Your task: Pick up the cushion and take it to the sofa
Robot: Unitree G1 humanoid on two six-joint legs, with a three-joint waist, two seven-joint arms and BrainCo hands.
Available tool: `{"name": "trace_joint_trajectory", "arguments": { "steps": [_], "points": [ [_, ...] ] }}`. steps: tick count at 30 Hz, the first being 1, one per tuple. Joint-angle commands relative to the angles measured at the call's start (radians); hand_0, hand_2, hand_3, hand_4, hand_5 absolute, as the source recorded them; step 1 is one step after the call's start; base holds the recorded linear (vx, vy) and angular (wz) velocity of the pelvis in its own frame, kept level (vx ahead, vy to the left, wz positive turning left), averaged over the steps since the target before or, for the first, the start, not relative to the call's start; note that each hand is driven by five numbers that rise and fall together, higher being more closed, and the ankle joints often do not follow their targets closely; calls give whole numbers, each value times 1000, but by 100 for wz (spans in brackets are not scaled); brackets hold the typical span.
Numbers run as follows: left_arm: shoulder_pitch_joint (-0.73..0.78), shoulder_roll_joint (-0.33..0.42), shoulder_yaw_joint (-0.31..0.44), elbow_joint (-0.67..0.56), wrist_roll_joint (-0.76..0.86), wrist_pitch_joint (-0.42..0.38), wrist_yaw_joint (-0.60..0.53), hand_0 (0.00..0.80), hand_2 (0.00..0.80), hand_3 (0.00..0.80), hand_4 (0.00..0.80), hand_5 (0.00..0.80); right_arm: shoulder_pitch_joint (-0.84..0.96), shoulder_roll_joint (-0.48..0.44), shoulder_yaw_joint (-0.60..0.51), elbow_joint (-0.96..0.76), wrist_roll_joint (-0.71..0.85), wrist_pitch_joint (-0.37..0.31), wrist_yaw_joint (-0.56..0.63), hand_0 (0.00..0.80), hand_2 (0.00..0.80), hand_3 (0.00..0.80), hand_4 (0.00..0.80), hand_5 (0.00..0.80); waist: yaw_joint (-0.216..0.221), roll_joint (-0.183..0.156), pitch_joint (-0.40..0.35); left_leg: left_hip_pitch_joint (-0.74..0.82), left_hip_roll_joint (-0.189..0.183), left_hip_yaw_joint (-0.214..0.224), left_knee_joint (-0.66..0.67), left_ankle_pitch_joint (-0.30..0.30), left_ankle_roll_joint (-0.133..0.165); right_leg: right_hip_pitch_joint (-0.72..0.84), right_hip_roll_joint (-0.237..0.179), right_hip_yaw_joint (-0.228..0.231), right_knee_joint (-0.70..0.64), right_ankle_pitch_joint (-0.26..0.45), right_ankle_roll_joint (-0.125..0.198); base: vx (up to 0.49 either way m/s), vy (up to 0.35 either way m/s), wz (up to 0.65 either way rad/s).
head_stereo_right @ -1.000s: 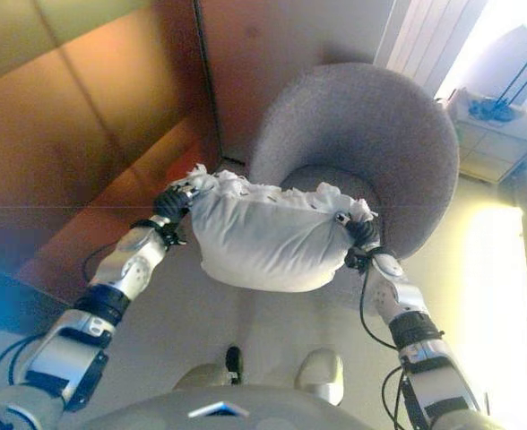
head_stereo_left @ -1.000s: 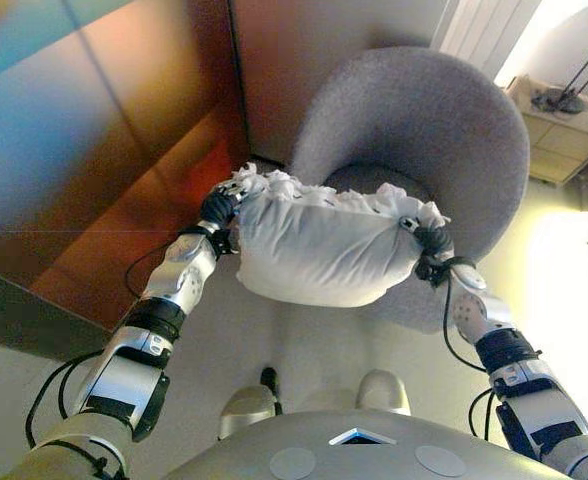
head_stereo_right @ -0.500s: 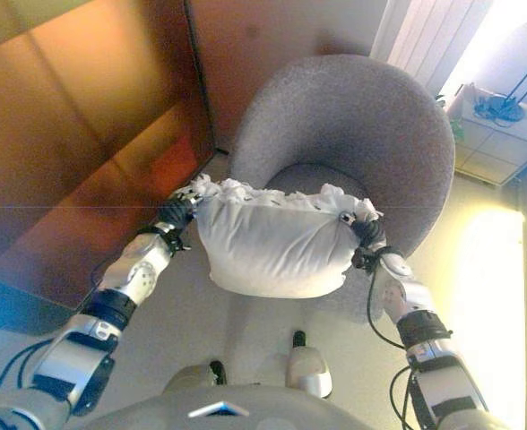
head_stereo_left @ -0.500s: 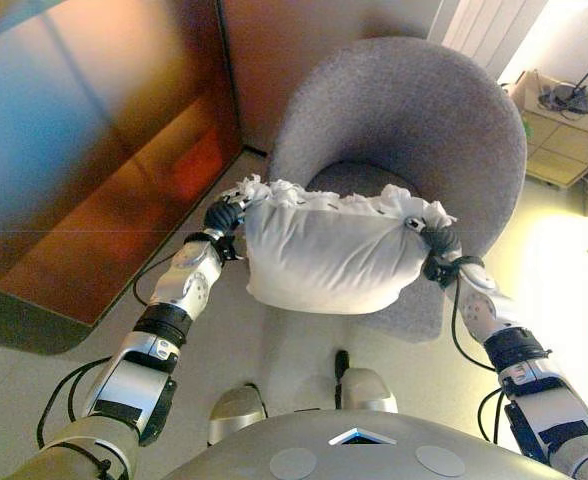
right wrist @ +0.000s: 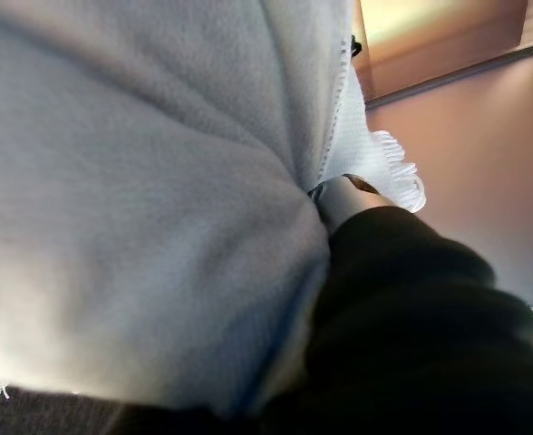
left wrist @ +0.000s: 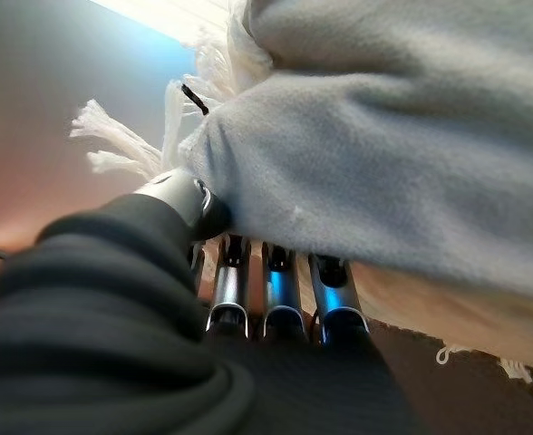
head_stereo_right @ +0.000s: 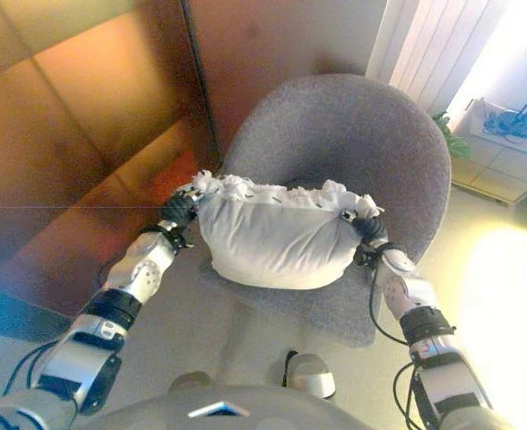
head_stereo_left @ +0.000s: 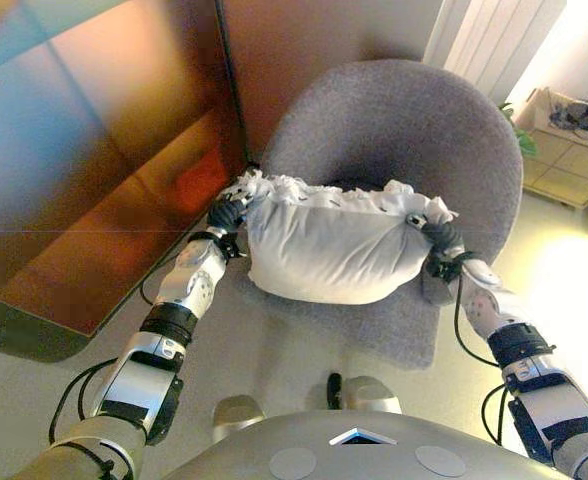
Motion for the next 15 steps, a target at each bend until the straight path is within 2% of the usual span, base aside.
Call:
{"name": "trace_joint_trajectory", "arguments": {
  "steps": [1,3,6,8,11,13,15],
  "points": [
    [-32,-55,-2,-78,-23,-100,-64,800,800,800,800,800,-98,49,24,-142,35,-50,26,800,800,800,800,800,88,34,-23,-49,13,-86,-88,229,-61,112,-7,-18,-62,-9,61,233,152,-8],
    [-9,-49,14,-93,-36,-102,-72,800,800,800,800,800,-69,64,27,-156,18,-60,22,800,800,800,800,800,104,45,-20,-75,-1,-95,-99,227,-61,135,-12,-9,-56,-31,66,233,153,-61],
    [-17,-35,24,-96,-37,-95,-86,800,800,800,800,800,-50,68,22,-160,3,-84,24,800,800,800,800,800,102,48,-20,-101,-19,-69,-54,168,-55,141,-36,-10,-27,-54,81,180,166,-96],
    [-42,-25,15,-90,-24,-85,-90,800,800,800,800,800,-65,62,19,-146,14,-90,25,800,800,800,800,800,97,48,-20,-97,-31,-48,-27,117,-47,123,-59,-16,9,-62,94,170,188,-26],
    [-64,-10,-20,-101,11,-84,-70,800,800,800,800,800,-67,68,13,-145,41,-89,15,800,800,800,800,800,100,39,-25,-116,-73,-52,41,66,-16,113,-103,-1,41,-60,129,169,163,-8],
    [-73,6,-31,-123,1,-67,-51,800,800,800,800,800,-60,85,18,-148,26,-103,3,800,800,800,800,800,108,32,-31,-125,-96,-49,68,45,8,100,-130,-3,59,-52,142,170,134,-5],
    [-70,24,-26,-142,2,-51,-39,800,800,800,800,800,-41,105,15,-162,32,-119,12,800,800,800,800,800,118,27,-41,-119,-106,-33,66,39,22,90,-152,-28,58,-32,145,129,104,-10]
  ]
}}
